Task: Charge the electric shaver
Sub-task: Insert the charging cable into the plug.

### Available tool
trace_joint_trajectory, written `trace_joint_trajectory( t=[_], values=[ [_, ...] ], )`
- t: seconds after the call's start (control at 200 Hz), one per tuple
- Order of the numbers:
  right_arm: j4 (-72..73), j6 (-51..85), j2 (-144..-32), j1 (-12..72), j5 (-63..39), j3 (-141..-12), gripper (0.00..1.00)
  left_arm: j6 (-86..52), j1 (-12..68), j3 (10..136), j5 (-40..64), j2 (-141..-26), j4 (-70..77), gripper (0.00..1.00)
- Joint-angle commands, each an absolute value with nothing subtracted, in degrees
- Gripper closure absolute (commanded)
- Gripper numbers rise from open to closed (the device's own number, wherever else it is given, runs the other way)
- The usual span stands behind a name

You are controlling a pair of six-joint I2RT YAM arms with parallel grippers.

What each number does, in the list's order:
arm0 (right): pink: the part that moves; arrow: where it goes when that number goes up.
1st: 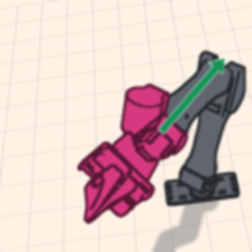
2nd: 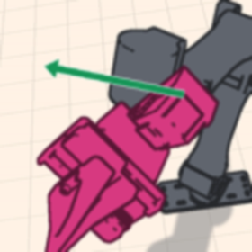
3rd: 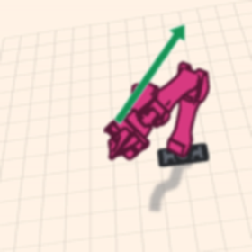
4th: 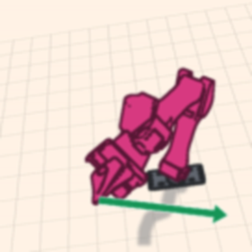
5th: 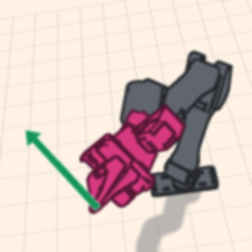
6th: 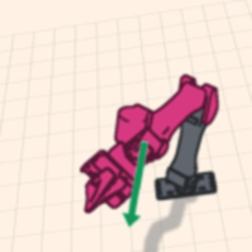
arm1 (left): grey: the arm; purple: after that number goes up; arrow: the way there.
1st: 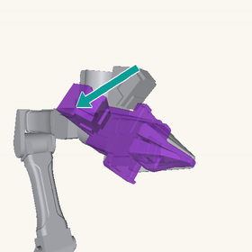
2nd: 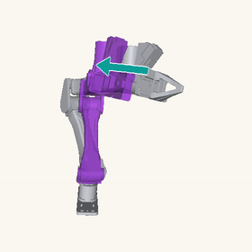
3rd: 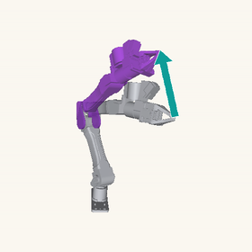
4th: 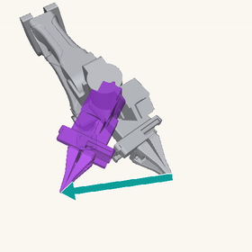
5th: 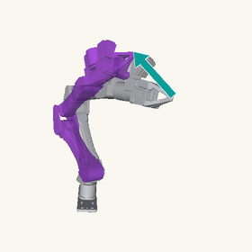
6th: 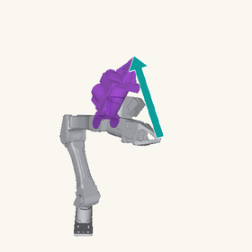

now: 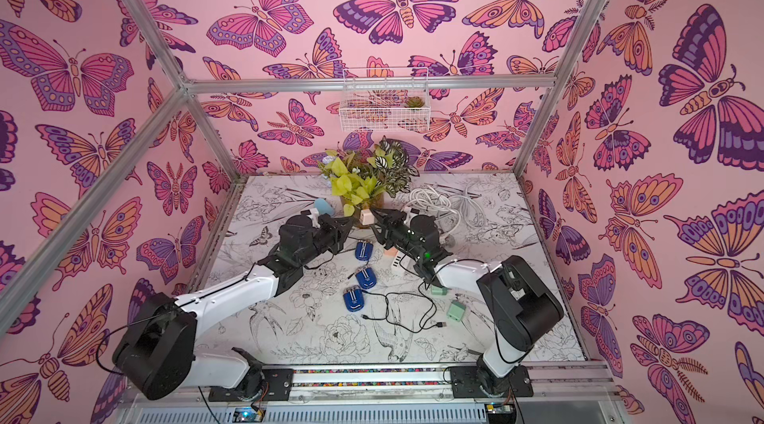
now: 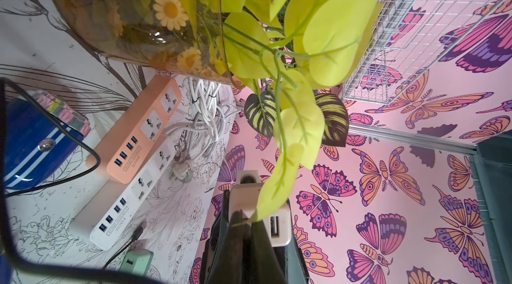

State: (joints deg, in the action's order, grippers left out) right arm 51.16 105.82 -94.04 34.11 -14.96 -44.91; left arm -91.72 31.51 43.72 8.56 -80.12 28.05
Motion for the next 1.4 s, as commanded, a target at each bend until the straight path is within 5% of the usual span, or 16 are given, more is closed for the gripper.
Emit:
trace_joint_trajectory(
  t=[0.0, 0.871, 1.137, 1.397],
  values=[
    [48.2, 103.5, -91.3, 36.2, -15.9, -47.8, 1.0, -90.5, 33.2, 46.0, 7.6, -81.2, 25.9, 1.0],
    [45.3, 106.2, -91.4, 37.3, -16.3, -50.6, 1.0, -90.5, 36.2, 48.6, 18.6, -86.7, 28.5, 1.0],
    [29.1, 101.8, -83.2, 33.1, -15.5, -48.6, 1.0, -81.3, 35.7, 48.1, 16.4, -75.4, 12.3, 0.34],
    [11.2, 98.6, -80.4, 26.3, -20.3, -51.7, 1.0, -71.6, 35.2, 48.7, 19.5, -65.0, 1.1, 0.2]
  ],
)
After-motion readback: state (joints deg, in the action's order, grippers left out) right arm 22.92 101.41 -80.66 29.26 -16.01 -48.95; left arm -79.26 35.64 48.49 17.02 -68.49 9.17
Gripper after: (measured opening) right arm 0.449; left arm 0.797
